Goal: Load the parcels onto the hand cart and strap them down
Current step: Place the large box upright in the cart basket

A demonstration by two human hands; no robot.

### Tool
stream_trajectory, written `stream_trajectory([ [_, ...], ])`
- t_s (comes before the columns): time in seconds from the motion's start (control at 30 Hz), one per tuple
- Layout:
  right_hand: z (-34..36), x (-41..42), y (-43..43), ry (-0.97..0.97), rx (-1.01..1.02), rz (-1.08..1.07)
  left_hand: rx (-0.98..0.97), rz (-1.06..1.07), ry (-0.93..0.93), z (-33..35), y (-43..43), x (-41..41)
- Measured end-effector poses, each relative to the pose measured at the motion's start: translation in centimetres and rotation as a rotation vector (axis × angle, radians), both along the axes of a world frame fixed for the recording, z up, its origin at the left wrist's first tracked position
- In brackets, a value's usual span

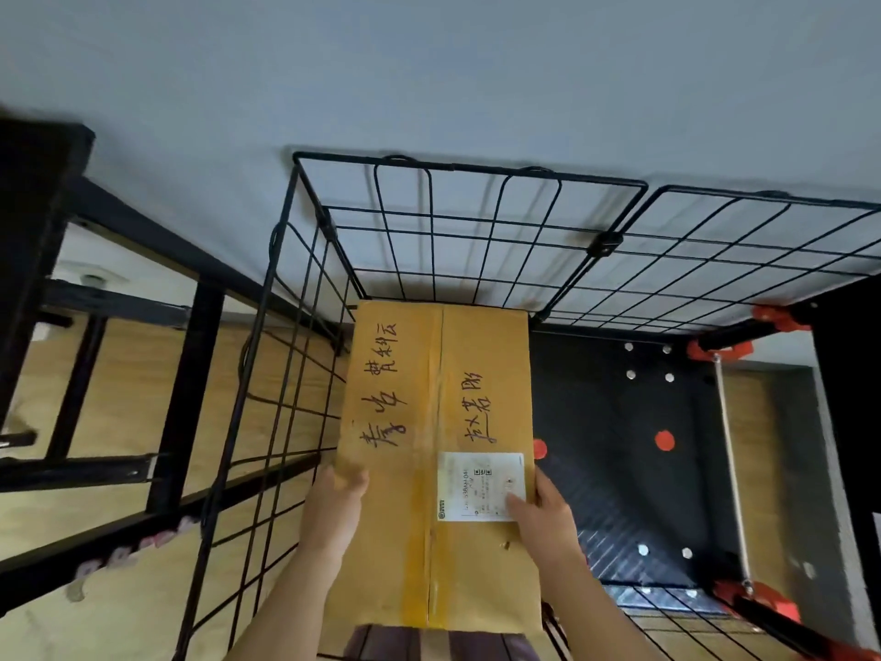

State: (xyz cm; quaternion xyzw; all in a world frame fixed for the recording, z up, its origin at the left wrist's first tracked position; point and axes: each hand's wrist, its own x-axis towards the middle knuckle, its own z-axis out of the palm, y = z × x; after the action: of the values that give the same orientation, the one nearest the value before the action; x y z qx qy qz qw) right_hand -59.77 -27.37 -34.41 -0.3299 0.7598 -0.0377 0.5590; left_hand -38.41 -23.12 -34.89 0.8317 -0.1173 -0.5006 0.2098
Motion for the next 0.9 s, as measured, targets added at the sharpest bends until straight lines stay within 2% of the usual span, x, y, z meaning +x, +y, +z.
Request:
stream_trajectory([
  [0.13,-1.6,0.4,-1.5,-0.031,0.061,0.065,-0.055,-0.124,-0.153,-1.0,-1.9,-0.4],
  [0.27,-2.1,0.6,-2.5,-0.091,0.120,0.080,-0.095,-0.298,-0.407,-2.1,-1.6,-1.2],
  [0.37,-1.9,0.2,-2.4,-0.157,0.129,0.092,-0.172,-0.607,-0.635,-3.1,0.1,-1.5],
  [0.43,-2.1,0.0,-2.5,-0.199,0.166,0.047,-0.225,-0.716,-0.709,-3.1,0.3,-1.7],
  [0.6,-2.7,0.7,-4.1,-0.269,0.206,-0.116,-0.180,-0.814,-0.637,-2.8,-0.8,-1.1],
  [0.9,-3.6,1.3,-4.4,-0.228,0.221,-0.069,0.077,-0.996,-0.578,-2.3,-2.1,-1.4],
])
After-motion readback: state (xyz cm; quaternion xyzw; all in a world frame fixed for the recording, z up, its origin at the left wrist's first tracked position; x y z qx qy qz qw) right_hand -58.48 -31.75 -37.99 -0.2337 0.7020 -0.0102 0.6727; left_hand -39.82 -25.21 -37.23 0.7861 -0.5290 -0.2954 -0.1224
